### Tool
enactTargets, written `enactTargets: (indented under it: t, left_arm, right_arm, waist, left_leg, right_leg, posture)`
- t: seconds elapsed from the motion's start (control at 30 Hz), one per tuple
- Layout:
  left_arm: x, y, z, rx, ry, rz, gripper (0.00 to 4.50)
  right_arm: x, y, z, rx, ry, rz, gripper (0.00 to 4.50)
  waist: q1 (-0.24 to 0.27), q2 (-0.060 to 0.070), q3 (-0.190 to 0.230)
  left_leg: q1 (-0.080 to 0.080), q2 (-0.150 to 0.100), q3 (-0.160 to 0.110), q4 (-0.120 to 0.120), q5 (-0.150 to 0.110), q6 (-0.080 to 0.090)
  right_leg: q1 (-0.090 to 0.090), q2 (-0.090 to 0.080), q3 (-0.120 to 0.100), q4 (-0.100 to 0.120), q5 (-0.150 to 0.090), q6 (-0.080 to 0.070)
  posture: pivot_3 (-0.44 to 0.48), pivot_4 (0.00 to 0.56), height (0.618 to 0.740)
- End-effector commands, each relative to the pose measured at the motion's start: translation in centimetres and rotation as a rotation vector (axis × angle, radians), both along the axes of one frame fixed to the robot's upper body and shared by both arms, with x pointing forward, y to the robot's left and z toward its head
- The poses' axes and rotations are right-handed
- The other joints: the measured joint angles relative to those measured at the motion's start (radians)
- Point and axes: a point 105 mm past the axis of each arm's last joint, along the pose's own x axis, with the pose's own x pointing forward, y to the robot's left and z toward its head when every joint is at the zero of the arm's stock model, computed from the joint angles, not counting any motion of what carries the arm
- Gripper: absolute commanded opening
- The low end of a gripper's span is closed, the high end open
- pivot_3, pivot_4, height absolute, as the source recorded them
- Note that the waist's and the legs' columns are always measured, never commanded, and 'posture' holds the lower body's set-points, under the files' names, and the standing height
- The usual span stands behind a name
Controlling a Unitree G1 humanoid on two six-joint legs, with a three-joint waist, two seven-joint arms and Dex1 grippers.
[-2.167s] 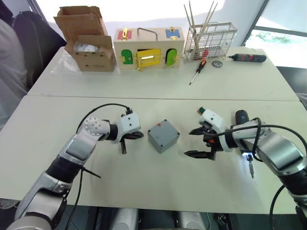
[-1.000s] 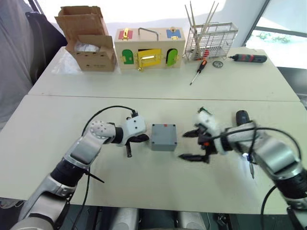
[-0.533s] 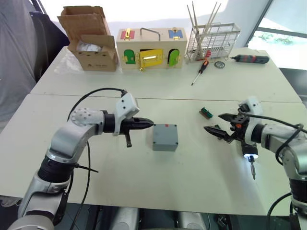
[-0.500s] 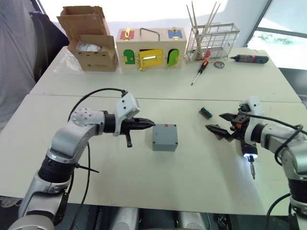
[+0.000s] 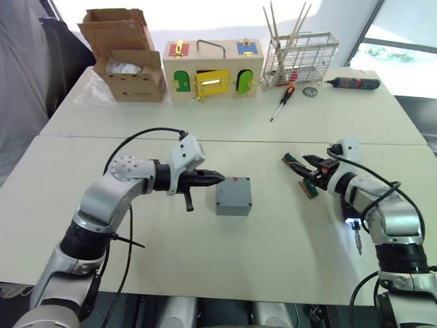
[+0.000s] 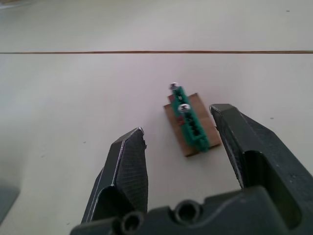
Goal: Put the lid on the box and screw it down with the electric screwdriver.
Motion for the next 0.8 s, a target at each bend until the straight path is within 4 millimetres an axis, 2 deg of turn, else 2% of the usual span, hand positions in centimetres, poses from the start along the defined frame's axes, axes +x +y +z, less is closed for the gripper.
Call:
enactTargets:
  t: [0.03, 0.43, 0.47, 0.5, 0.53, 0.6, 0.8]
  left_arm:
    - [-0.4, 0.1, 0.9, -0.003, -0.039, -0.004, 0.00]
    - [-0.4, 0.3, -0.2, 0.024, -0.030, 0.014, 0.00]
    - [-0.3, 0.3, -0.2, 0.025, -0.030, 0.015, 0.00]
    - [-0.3, 0.3, -0.2, 0.026, -0.031, 0.016, 0.00]
    - [-0.3, 0.3, -0.3, 0.026, -0.030, 0.017, 0.00]
    - [-0.3, 0.3, -0.3, 0.026, -0.030, 0.017, 0.00]
    - [-0.3, 0.2, -0.5, 0.030, -0.025, 0.019, 0.00]
  right_arm:
    - [0.6, 0.2, 1.4, -0.003, -0.064, 0.011, 2.52]
    - [1.7, 0.9, 1.0, 0.034, -0.069, 0.009, 2.52]
    - [1.7, 1.0, 0.9, 0.033, -0.068, 0.008, 1.93]
    - [1.7, 1.0, 0.9, 0.031, -0.069, 0.008, 1.62]
    - [1.8, 1.0, 0.9, 0.028, -0.070, 0.007, 1.13]
    - [1.8, 1.0, 0.8, 0.026, -0.071, 0.008, 0.03]
    - [1.8, 1.2, 0.8, 0.029, -0.074, 0.007, 0.03]
  waist:
    - [0.000, 0.000, 0.000]
    - [0.001, 0.000, 0.000]
    - [0.001, 0.000, 0.000]
    - [0.000, 0.000, 0.000]
    - [-0.001, 0.000, 0.000]
    - [-0.001, 0.000, 0.000]
    - [0.000, 0.000, 0.000]
  left_leg:
    - [0.000, 0.000, 0.000, 0.000, 0.000, 0.000]
    - [0.000, 0.000, 0.000, 0.000, 0.000, 0.000]
    - [0.000, 0.000, 0.000, 0.000, 0.000, 0.000]
    - [0.000, 0.000, 0.000, 0.000, 0.000, 0.000]
    - [0.000, 0.000, 0.000, 0.000, 0.000, 0.000]
    - [0.000, 0.000, 0.000, 0.000, 0.000, 0.000]
    - [0.000, 0.000, 0.000, 0.000, 0.000, 0.000]
  right_leg:
    - [0.000, 0.000, 0.000, 0.000, 0.000, 0.000]
    - [0.000, 0.000, 0.000, 0.000, 0.000, 0.000]
    - [0.000, 0.000, 0.000, 0.000, 0.000, 0.000]
    - [0.000, 0.000, 0.000, 0.000, 0.000, 0.000]
    - [0.000, 0.000, 0.000, 0.000, 0.000, 0.000]
    - [0.000, 0.000, 0.000, 0.000, 0.000, 0.000]
    - [0.000, 0.000, 0.000, 0.000, 0.000, 0.000]
  posture:
    - [0.000, 0.150, 0.735]
    - [0.000, 0.150, 0.735]
    - [0.000, 0.150, 0.735]
    - [0.000, 0.150, 0.735]
    - [0.000, 0.150, 0.735]
    - [0.000, 0.150, 0.735]
    - [0.000, 0.150, 0.735]
